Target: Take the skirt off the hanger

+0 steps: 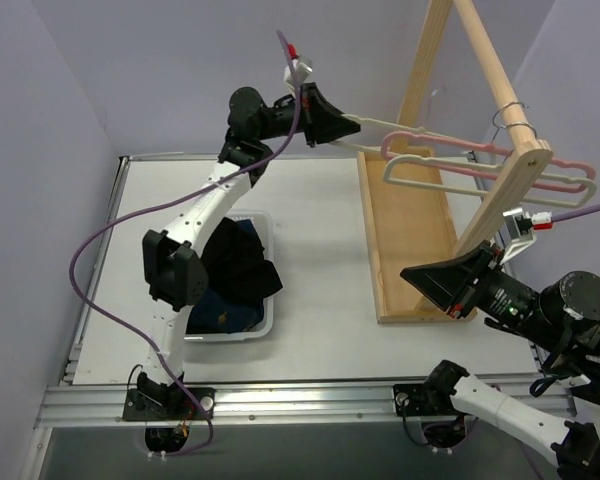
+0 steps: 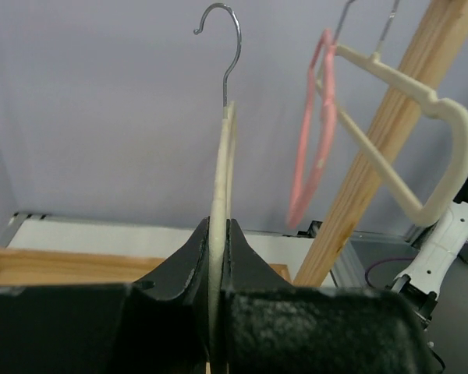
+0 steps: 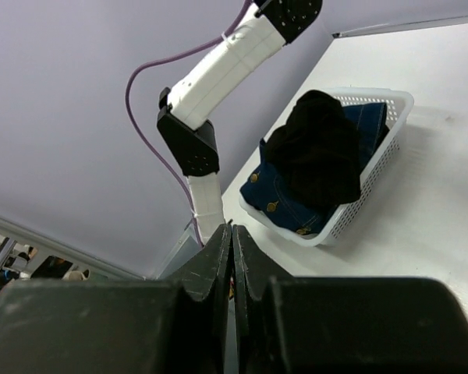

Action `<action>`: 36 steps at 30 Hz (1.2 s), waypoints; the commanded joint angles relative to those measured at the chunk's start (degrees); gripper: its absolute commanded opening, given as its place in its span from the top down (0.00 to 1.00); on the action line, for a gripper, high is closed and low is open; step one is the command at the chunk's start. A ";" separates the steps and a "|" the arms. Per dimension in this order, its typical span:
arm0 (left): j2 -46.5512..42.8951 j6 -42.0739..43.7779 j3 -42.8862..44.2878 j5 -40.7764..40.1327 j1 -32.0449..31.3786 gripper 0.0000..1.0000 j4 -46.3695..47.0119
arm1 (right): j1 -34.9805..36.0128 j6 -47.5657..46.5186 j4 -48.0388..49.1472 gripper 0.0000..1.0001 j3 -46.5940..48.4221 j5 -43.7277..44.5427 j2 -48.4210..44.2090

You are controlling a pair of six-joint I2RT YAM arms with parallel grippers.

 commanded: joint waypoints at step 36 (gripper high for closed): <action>1.06 -10.39 9.25 -6.15 -7.26 0.98 19.64 | -14.54 -2.18 -4.94 1.00 8.67 -11.76 -1.32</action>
